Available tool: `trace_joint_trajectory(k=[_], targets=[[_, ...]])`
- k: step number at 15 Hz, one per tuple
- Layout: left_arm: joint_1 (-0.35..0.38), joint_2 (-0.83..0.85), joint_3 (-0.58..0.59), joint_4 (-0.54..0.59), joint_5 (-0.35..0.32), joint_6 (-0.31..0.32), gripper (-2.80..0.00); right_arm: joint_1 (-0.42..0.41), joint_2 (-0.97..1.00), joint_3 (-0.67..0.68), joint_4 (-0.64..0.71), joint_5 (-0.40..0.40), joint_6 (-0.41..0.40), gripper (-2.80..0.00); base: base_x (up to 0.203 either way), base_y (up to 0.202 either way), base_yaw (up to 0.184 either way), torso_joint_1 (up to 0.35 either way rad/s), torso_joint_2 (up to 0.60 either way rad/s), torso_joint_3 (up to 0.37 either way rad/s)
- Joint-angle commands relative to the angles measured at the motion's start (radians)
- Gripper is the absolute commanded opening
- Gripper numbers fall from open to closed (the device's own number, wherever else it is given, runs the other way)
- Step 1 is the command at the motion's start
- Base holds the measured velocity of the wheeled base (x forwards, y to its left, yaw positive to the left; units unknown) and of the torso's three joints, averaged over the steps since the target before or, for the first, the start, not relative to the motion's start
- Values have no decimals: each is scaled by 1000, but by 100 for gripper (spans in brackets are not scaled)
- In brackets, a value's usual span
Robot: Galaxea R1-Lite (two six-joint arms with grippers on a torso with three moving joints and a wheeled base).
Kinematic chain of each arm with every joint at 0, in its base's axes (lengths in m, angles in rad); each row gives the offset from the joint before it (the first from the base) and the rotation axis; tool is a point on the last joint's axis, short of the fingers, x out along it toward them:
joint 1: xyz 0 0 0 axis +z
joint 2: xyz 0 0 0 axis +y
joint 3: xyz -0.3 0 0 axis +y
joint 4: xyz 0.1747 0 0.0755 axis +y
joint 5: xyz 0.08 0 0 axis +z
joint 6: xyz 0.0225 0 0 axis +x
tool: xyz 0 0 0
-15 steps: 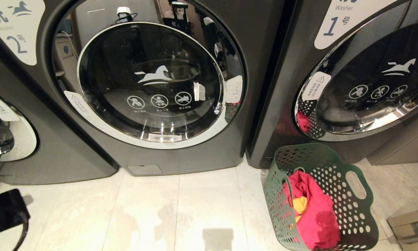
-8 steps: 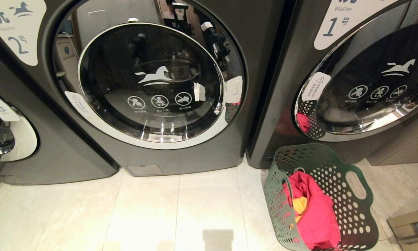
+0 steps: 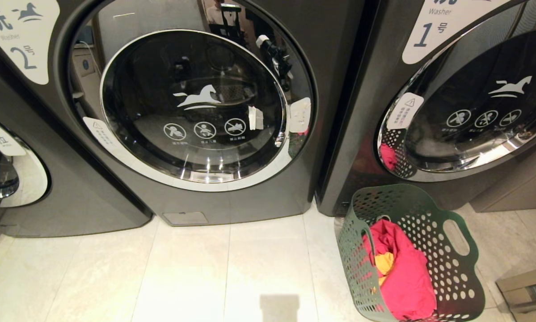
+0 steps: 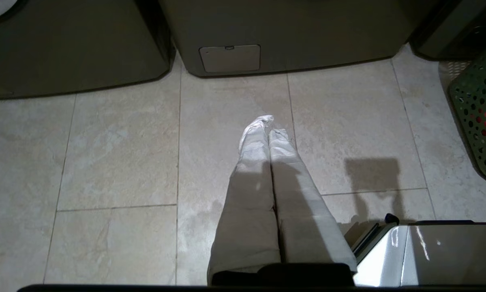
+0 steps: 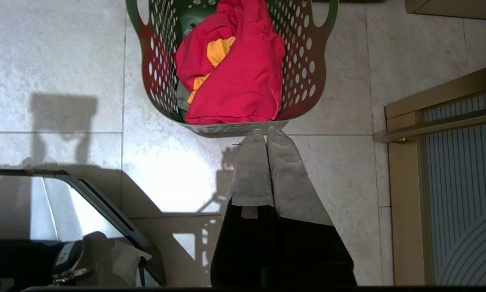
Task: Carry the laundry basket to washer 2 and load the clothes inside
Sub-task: Open the lid of the washing machine
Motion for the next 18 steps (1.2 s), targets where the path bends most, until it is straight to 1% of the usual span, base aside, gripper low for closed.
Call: trace_joint_trajectory(k=[1, 2, 4, 5, 7, 9, 11, 12, 15, 18], targets=[[-6, -69, 8, 3, -11, -12, -280, 0, -11, 4, 3, 2, -8, -280, 0, 0, 0, 0, 0, 0], [-6, -69, 8, 3, -11, -33, -280, 0, -11, 2, 3, 10, -26, -280, 0, 0, 0, 0, 0, 0], [-7, -69, 8, 2, -10, -43, -280, 0, -11, 3, 3, 18, -22, -280, 0, 0, 0, 0, 0, 0], [-7, -69, 9, 0, 2, -43, -280, 8, -11, 2, 7, 19, -21, -280, 0, 0, 0, 0, 0, 0], [-7, -69, 10, -5, 17, -48, -280, 52, -11, 1, 8, 19, -18, -280, 0, 0, 0, 0, 0, 0], [-7, -69, 10, -5, 20, -59, -280, 72, -12, 1, 8, 18, -13, -280, 0, 0, 0, 0, 0, 0], [-7, -69, 10, -5, 21, -60, -280, 137, -15, -1, 10, 17, -12, -280, 0, 0, 0, 0, 0, 0], [-7, -69, 10, -5, 20, -60, -280, 155, -27, -3, 12, 15, -11, -280, 0, 0, 0, 0, 0, 0], [-7, -69, 11, -5, 21, -62, -280, 155, -164, -5, 20, 10, -2, -280, 0, 0, 0, 0, 0, 0], [-7, -69, 11, -5, 21, -62, -280, 155, -293, -6, 27, 4, 31, -280, 0, 0, 0, 0, 0, 0]])
